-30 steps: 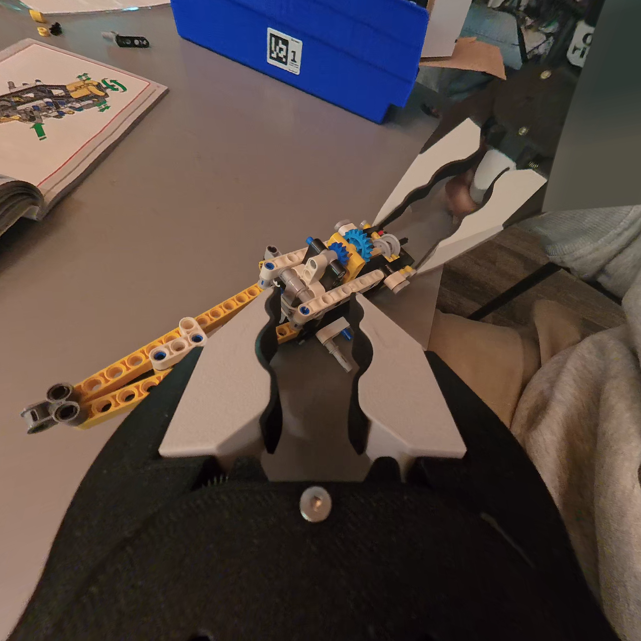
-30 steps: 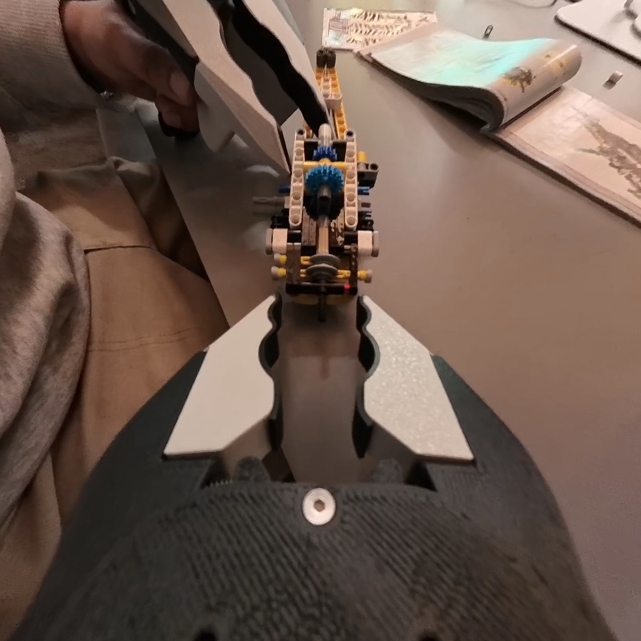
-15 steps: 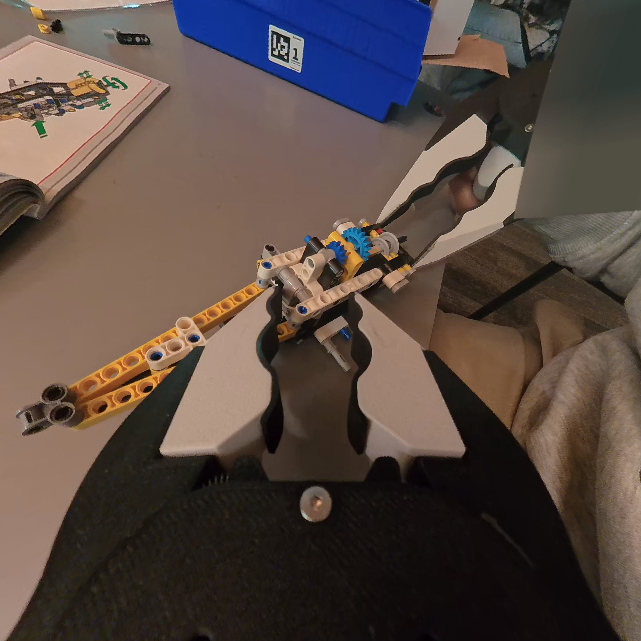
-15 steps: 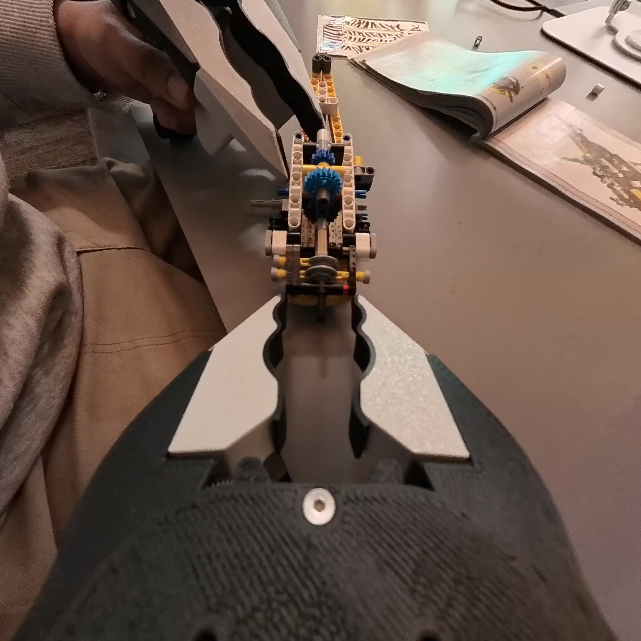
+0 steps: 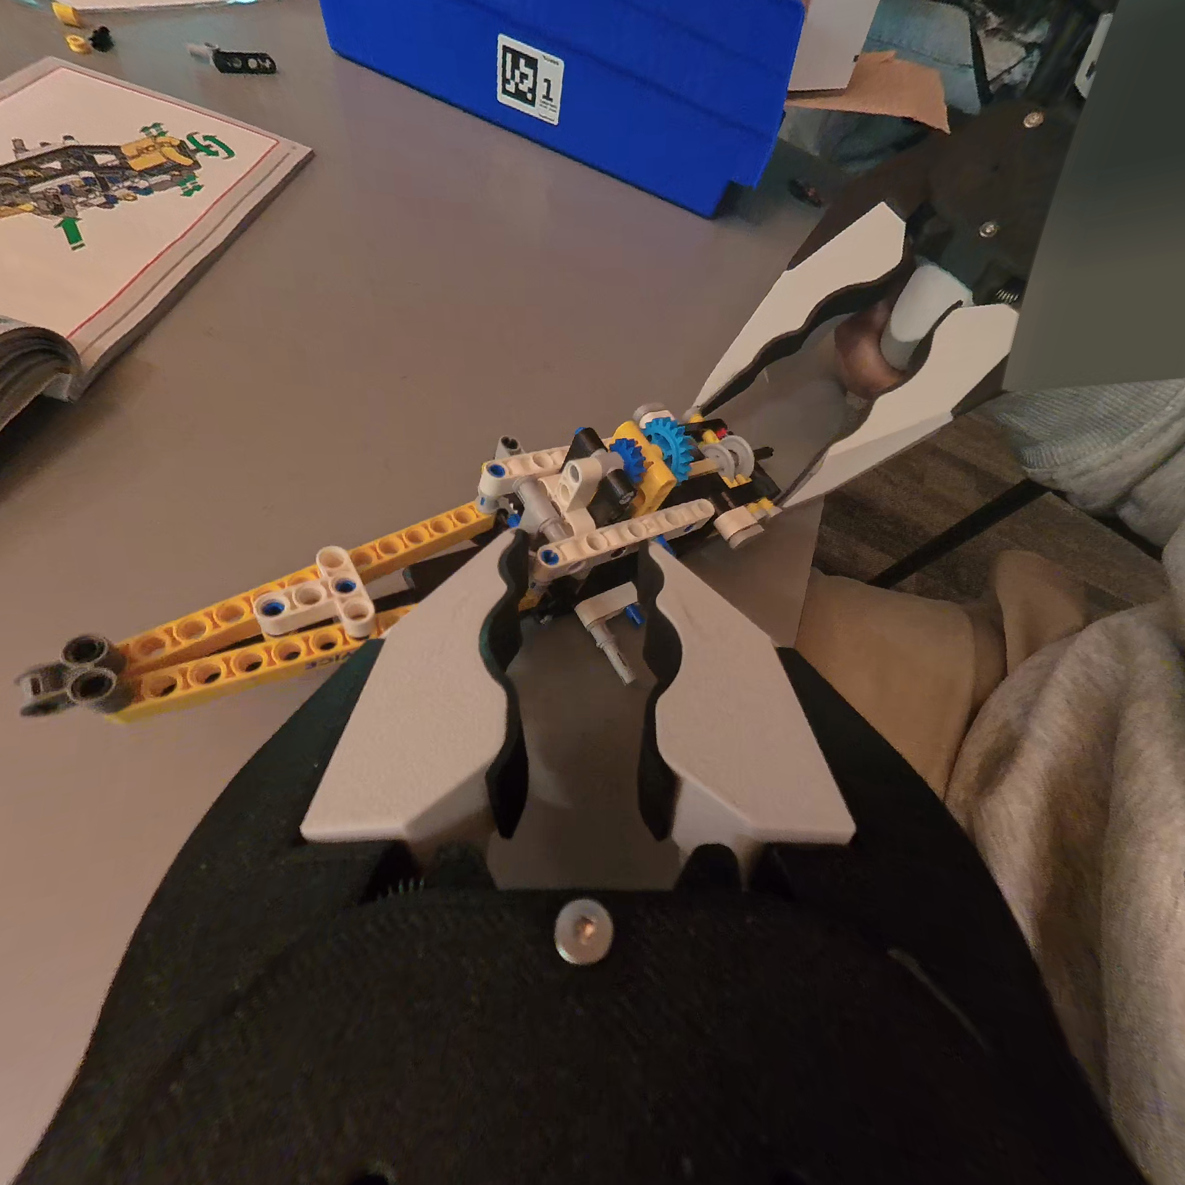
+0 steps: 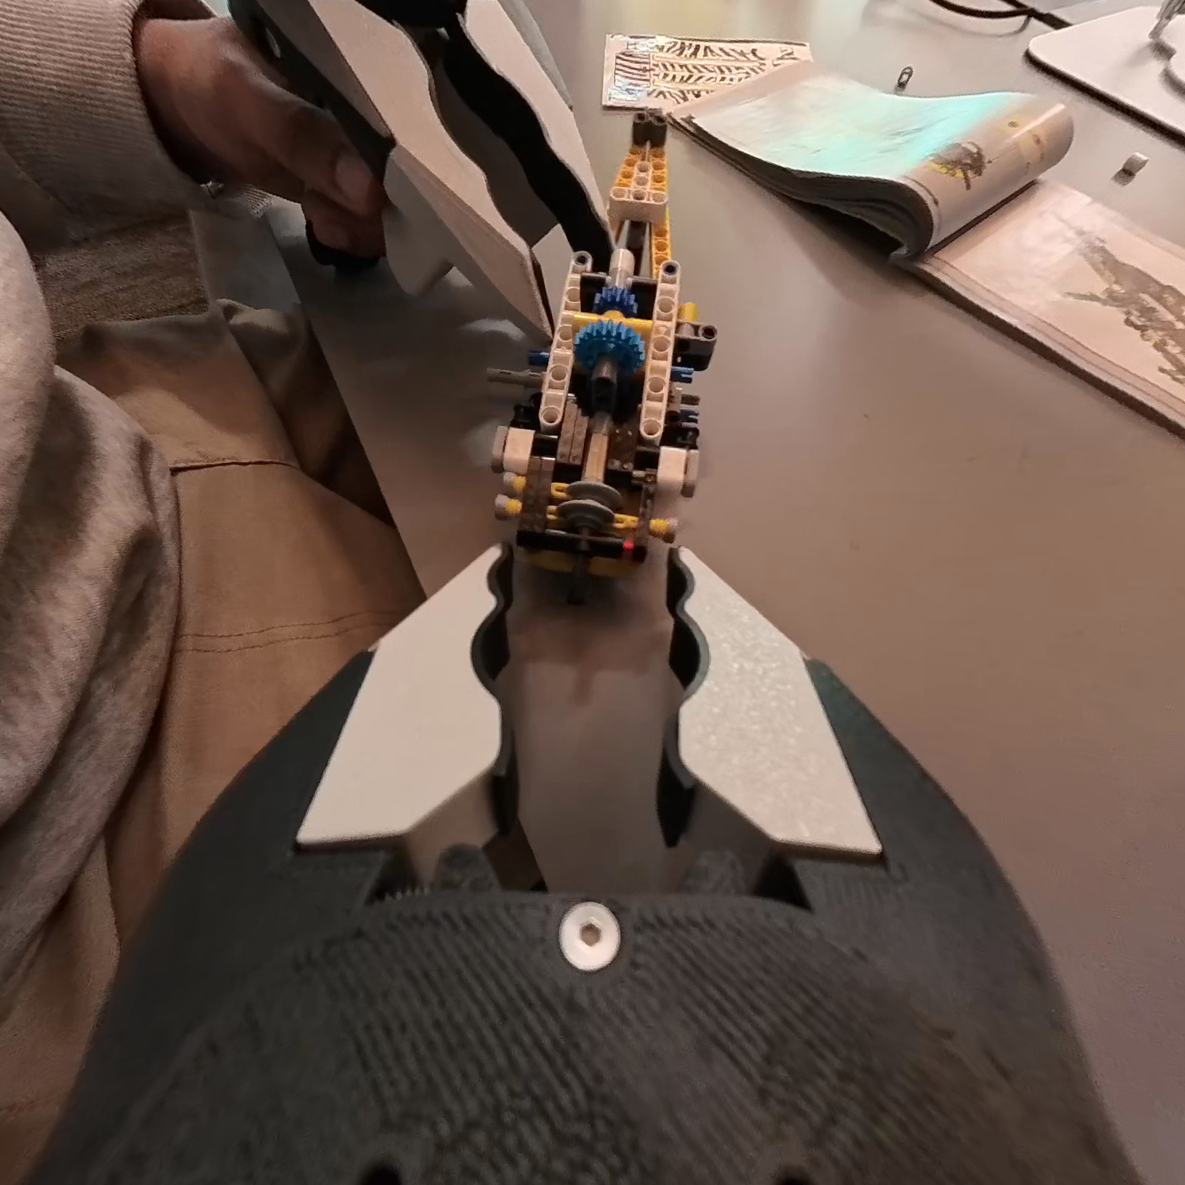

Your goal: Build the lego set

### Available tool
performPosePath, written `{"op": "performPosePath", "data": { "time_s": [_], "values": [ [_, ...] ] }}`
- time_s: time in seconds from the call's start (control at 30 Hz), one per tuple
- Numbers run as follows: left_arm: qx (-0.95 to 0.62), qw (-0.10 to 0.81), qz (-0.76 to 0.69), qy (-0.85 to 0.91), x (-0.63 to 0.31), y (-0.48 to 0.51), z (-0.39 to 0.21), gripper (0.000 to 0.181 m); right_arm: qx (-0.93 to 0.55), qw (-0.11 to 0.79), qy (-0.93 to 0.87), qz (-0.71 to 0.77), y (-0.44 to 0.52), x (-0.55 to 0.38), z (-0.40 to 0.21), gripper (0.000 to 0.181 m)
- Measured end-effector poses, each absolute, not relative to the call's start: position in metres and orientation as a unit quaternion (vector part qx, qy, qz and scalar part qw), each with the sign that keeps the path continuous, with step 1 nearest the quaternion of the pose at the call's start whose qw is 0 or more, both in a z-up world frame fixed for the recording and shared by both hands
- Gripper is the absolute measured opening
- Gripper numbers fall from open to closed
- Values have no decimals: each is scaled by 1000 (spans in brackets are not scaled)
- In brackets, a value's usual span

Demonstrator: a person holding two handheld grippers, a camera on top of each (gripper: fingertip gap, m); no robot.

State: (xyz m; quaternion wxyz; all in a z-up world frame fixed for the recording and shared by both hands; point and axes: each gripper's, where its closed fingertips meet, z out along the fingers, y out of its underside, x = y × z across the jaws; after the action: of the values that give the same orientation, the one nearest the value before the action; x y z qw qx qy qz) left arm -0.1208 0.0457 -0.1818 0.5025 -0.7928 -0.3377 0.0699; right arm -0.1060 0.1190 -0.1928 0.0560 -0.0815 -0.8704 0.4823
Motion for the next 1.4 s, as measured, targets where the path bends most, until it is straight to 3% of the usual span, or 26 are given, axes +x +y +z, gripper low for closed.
{"op": "performPosePath", "data": {
  "time_s": [0.03,0.27,0.6,1.4],
  "values": [
    [-793,502,71,-337,-121,46,-182,32,-82,50,-869,486,119,-105,-191,49],
    [-793,502,67,-338,-121,46,-182,30,-87,41,-867,490,119,-105,-189,38],
    [-792,501,68,-342,-122,45,-183,30,-88,47,-873,477,118,-105,-189,37],
    [-789,504,63,-346,-123,44,-183,28,-100,14,-858,504,120,-104,-188,46]
  ]
}}
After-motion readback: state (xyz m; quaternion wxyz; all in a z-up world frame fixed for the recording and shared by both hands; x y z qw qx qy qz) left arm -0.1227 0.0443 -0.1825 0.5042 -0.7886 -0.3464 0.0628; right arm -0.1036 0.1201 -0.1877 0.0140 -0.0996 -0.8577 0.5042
